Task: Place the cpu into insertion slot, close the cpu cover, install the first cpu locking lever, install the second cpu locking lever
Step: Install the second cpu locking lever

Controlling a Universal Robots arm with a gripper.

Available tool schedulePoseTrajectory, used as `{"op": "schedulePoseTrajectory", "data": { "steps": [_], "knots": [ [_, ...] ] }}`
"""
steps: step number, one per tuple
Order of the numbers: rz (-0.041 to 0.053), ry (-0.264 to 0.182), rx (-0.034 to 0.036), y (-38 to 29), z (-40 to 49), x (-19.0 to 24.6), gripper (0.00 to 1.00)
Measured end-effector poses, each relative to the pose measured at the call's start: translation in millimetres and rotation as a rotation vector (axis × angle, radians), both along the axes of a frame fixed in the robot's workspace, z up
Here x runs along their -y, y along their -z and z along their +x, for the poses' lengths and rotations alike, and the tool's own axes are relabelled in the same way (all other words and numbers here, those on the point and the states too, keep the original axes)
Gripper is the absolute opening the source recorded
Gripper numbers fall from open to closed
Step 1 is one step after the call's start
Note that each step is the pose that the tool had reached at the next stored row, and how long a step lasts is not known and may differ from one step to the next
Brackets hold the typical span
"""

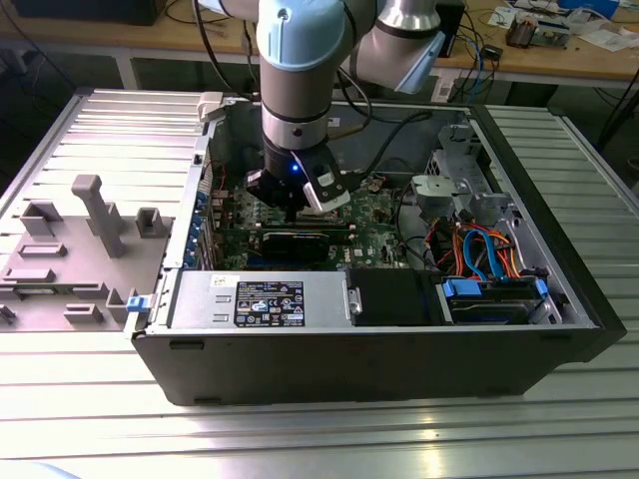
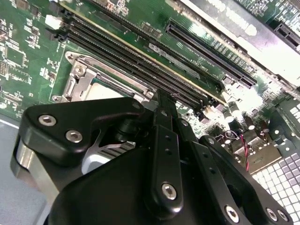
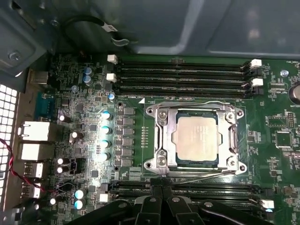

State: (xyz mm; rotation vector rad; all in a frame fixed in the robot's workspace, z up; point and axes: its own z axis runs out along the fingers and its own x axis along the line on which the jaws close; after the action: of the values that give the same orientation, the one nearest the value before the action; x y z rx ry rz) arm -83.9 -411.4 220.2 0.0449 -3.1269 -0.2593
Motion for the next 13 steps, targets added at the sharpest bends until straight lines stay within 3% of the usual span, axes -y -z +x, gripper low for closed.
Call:
{"op": "schedulePoseTrajectory", "data": {
  "steps": [5, 7, 8, 9, 13],
  "knots": [
    [0.0095, 0.000, -0.0001, 6.8, -2.7, 0.4, 0.11],
    [0.0204, 0.000, 0.0000, 9.1, -3.5, 0.4, 0.11],
    [0.0321, 0.000, -0.0002, 9.9, -3.7, 0.4, 0.11],
    [0.0353, 0.000, 0.0001, 10.3, -3.6, 0.3, 0.11],
    [0.0359, 0.000, 0.0000, 13.4, -3.8, 0.5, 0.11]
  ]
}}
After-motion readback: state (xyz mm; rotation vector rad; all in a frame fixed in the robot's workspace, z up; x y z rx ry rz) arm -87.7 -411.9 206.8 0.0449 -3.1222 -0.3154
